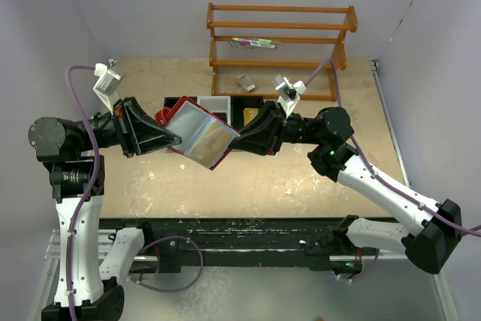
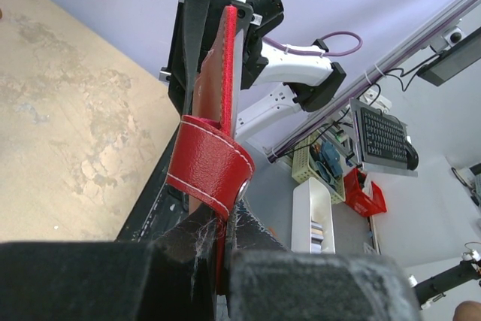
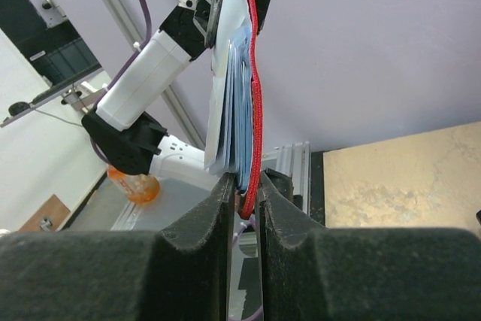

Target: Take the credit cards out of the card holder

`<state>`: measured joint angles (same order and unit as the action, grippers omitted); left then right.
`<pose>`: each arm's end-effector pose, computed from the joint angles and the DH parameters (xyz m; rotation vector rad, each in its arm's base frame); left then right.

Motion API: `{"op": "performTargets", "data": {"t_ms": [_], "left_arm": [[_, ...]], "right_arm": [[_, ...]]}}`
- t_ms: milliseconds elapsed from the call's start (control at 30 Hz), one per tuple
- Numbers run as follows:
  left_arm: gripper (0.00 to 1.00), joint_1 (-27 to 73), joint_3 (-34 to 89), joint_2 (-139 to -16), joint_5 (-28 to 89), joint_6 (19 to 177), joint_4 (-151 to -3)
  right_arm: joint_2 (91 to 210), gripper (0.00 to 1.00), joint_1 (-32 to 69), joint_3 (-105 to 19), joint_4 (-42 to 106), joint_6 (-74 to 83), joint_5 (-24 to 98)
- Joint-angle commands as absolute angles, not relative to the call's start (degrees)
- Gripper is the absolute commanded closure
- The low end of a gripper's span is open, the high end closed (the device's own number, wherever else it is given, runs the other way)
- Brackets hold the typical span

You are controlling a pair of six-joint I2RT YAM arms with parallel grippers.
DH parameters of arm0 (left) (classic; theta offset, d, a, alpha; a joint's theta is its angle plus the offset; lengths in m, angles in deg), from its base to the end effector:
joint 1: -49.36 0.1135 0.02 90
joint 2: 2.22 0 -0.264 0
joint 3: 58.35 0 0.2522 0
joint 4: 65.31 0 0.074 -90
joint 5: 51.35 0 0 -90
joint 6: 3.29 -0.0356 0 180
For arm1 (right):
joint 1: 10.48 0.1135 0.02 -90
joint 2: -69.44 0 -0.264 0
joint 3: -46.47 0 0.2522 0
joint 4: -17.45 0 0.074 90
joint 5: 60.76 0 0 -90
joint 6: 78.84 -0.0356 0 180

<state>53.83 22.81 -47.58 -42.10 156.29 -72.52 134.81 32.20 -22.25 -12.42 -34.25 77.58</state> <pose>0.1115 -0.0265 0.4870 0.5388 1.6541 -1.6165 0.1609 0.1846 0.4217 -0.8681 1.0976 1.7322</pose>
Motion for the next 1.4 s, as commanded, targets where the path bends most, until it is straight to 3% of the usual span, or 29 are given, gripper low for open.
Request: {"op": "performTargets", "data": {"t_ms": [0,367,767,1133,1367], "left_arm": [[1.00,53.91,25.22,-47.27,-41.23,153.74,-73.52],[1.00,53.93,26.35,-47.43,-41.15,144.82,-82.51],[1.00,53.93,26.85,-47.08,-40.72,142.01,-85.12],[1.00,53.93,26.87,-47.16,-40.37,139.19,-87.68],[1.00,53.92,27.95,-47.42,-40.49,139.84,-87.53]], "right_arm": [[134.91,0.80,31.91,-26.48,-14.29,-35.43,75.08],[136.76,0.46,31.89,-26.92,-9.20,-36.90,73.06],[139.26,0.43,31.93,-34.79,13.20,-34.87,60.00],[141.82,0.54,32.21,-40.40,22.37,-38.93,51.36],[135.03,0.35,32.34,-30.19,12.52,-31.56,60.28]]}}
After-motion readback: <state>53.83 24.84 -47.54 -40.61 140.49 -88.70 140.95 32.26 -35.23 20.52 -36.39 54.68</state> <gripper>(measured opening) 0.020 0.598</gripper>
